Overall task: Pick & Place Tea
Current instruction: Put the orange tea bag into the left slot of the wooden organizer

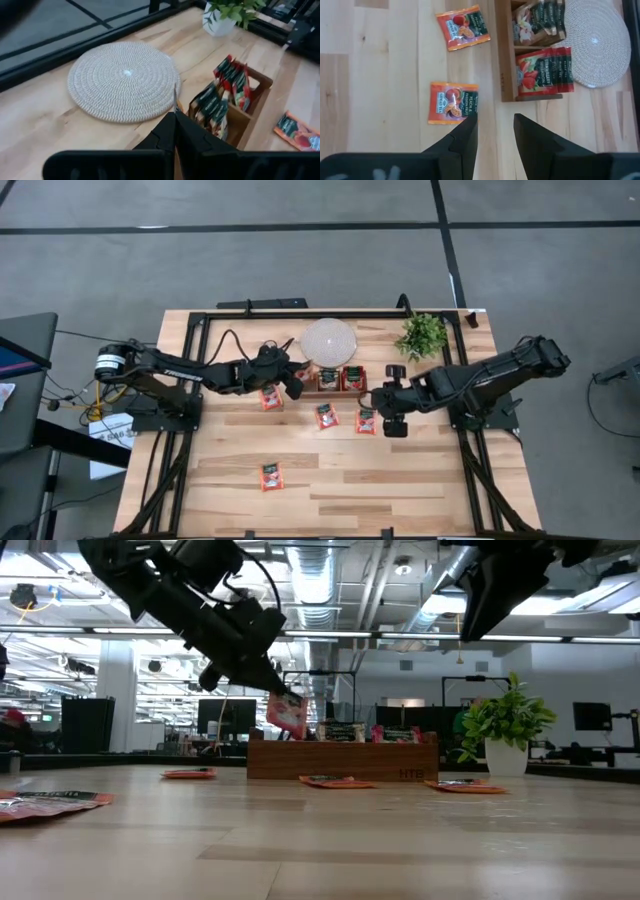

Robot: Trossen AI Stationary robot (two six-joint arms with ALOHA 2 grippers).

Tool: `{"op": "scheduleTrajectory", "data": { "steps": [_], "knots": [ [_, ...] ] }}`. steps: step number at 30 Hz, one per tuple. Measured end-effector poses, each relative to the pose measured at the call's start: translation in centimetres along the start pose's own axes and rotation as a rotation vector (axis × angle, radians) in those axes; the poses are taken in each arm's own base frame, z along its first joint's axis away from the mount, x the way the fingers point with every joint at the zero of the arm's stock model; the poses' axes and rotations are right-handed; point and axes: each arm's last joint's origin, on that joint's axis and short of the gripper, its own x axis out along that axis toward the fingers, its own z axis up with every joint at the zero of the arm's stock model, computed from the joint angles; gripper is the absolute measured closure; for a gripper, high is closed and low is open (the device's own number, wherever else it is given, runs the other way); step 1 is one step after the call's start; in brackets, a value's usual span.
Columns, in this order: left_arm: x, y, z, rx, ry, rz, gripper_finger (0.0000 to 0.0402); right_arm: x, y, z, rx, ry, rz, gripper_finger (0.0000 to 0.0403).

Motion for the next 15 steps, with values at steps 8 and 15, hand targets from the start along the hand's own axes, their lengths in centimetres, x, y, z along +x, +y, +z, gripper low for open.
{"op": "scheduleTrajectory", "data": {
  "steps": [8,15],
  "knots": [
    [1.3,0.5,-0.5,-0.001,-0.01,-0.034,0.0401,0.2,-0.6,0.1,0.023,0.006,-0.007,0.0285],
    [2.1,0.6,-1.3,0.024,0.021,-0.039,0.0401,0.2,-0.7,0.1,0.026,0.009,-0.009,0.0285]
  ]
}}
